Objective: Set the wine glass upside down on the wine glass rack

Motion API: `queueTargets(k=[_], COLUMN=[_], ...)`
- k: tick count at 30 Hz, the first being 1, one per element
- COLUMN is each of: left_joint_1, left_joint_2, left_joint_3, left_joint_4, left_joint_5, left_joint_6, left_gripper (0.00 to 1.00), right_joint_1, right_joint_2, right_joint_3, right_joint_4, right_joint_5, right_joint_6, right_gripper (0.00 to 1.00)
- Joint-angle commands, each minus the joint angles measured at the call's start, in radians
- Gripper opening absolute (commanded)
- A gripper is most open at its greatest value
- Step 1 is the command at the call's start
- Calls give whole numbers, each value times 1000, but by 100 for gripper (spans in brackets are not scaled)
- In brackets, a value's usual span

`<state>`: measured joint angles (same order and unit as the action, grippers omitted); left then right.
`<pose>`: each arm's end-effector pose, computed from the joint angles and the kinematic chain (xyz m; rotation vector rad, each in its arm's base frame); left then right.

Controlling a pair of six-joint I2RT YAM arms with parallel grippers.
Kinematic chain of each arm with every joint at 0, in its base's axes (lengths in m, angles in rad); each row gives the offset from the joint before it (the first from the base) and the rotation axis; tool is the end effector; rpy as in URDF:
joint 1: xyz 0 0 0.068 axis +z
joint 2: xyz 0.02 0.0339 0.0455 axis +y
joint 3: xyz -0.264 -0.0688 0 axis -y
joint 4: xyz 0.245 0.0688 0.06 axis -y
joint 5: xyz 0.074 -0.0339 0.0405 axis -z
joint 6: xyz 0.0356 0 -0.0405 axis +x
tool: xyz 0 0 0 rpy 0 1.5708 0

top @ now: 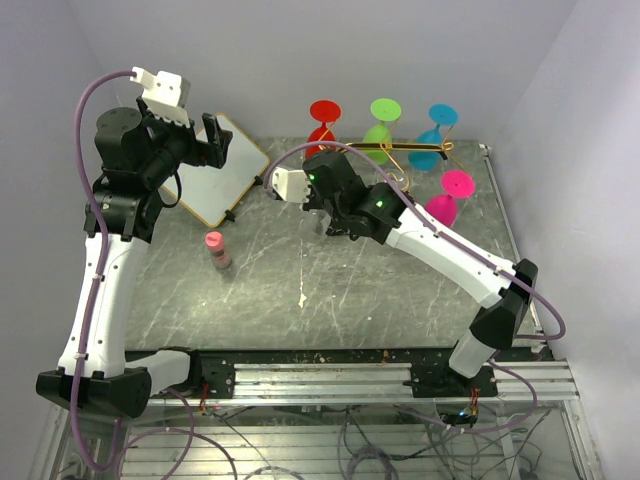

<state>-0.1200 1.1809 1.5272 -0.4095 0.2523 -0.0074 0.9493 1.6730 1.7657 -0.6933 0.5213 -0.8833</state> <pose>0.2352 -0.0373 0.4904 0.2853 1.6156 -0.3035 0.2309 0.2920 0.3993 -1.4906 1.5170 -0.5248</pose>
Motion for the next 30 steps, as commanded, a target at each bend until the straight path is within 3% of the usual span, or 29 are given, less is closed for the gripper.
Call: queueTargets(k=[1, 30], left_joint_1=[10, 10], left_joint_2=[-12, -24], left_joint_3=[-6, -18], left_joint_4=[38, 37], left_joint_5=[22, 28], left_joint_6=[1, 7], left_gripper=[99, 98], right_joint_1=[13, 14], right_joint_2=[9, 33], right_joint_3=[38, 51], right_joint_4=[54, 22], right_joint_5=[30, -36], right_joint_6=[19, 69], right_gripper=[0, 12])
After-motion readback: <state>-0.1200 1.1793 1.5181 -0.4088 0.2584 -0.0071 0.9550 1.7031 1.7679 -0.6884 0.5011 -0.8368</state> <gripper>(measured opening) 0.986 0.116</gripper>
